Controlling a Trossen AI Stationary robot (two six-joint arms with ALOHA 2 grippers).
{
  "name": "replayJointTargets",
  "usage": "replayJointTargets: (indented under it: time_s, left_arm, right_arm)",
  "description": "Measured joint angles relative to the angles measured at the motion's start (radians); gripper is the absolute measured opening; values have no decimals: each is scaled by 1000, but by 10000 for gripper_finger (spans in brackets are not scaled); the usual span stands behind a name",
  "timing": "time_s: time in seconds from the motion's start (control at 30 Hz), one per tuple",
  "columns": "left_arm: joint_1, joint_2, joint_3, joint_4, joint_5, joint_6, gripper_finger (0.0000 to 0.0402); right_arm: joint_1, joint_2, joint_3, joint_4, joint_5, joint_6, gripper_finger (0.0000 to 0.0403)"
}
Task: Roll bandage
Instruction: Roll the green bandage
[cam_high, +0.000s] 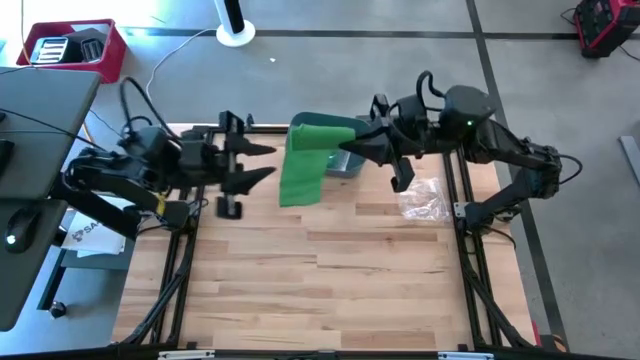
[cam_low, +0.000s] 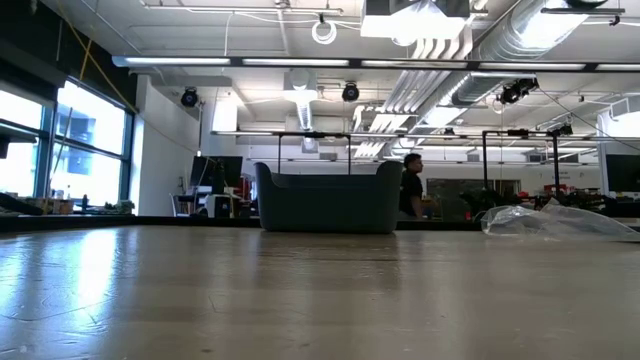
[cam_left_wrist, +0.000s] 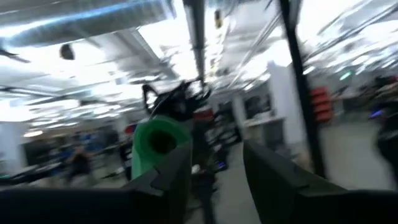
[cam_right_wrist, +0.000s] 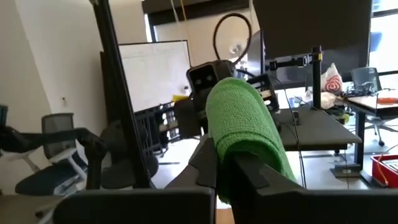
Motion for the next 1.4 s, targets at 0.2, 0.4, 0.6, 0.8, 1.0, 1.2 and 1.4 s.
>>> replayJointTargets:
  time_s: [0.2,0.4,0.6,0.8,1.0,1.2,1.4]
  left_arm:
    - [0,49,22,4,-157,84,177]
    - [2,70,22,5,-188,78,186]
    - [2,89,22,10,-201,80,186]
    - [3,97,23,-1,-237,-5,186]
    - [3,94,23,-33,-272,-188,186]
    - [10,79,23,-86,-271,-331,186]
    - [14,75,23,-114,-276,-387,186]
  right_arm:
    - [-10,0,0,-9,4,32,6]
    - [-10,1,0,-50,12,32,6]
    - [-10,4,0,-61,16,32,6]
    - [-9,12,1,-111,40,24,6]
    - [-9,12,1,-135,75,-12,6]
    - [-9,13,1,-164,106,-28,6]
    - [-9,14,1,-174,111,-46,6]
